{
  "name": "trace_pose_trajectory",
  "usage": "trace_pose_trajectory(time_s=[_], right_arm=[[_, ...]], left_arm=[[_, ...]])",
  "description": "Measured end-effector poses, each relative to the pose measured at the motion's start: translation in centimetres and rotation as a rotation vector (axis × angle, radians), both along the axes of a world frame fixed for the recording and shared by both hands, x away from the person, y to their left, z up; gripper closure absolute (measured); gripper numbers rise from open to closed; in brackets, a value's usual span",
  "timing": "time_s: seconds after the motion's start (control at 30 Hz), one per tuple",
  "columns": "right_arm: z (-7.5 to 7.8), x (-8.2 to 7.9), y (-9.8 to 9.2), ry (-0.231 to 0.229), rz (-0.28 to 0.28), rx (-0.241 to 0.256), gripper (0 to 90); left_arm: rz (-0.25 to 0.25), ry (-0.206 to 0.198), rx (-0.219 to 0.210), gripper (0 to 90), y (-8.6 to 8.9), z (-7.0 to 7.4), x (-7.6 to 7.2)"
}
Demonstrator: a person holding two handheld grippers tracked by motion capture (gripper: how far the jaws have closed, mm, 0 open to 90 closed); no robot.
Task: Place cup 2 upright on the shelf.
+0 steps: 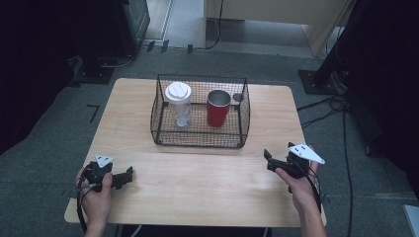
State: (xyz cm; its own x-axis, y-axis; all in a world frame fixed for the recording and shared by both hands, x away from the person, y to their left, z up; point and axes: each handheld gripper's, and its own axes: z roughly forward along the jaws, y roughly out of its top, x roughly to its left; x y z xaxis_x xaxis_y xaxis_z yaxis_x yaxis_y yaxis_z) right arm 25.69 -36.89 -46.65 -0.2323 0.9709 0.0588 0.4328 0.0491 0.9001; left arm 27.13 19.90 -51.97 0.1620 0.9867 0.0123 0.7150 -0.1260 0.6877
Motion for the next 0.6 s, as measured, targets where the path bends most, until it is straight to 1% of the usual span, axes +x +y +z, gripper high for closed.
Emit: trace_pose_trajectory(time_s=[0.2,0.37,0.43,0.6], right_arm=[[-1.2,-0.9,-1.7,0.021,-0.042,0.009,4.8],[-2.2,-1.5,-2.9,0.044,-0.072,-0.002,4.8],[-2.5,-1.8,-3.4,0.052,-0.084,0.001,4.8],[-3.1,-2.5,-4.3,0.069,-0.109,0.008,4.8]], left_arm=[[-0.001,0.0,0.001,0.1,0.0,0.0,0.0],[0.0,0.0,0.001,0.0,0.0,0.0,0.0],[0.0,0.0,0.0,0.0,0.0,0.0,0.0],[0.0,0.0,0.0,0.1,0.0,0.0,0.0]])
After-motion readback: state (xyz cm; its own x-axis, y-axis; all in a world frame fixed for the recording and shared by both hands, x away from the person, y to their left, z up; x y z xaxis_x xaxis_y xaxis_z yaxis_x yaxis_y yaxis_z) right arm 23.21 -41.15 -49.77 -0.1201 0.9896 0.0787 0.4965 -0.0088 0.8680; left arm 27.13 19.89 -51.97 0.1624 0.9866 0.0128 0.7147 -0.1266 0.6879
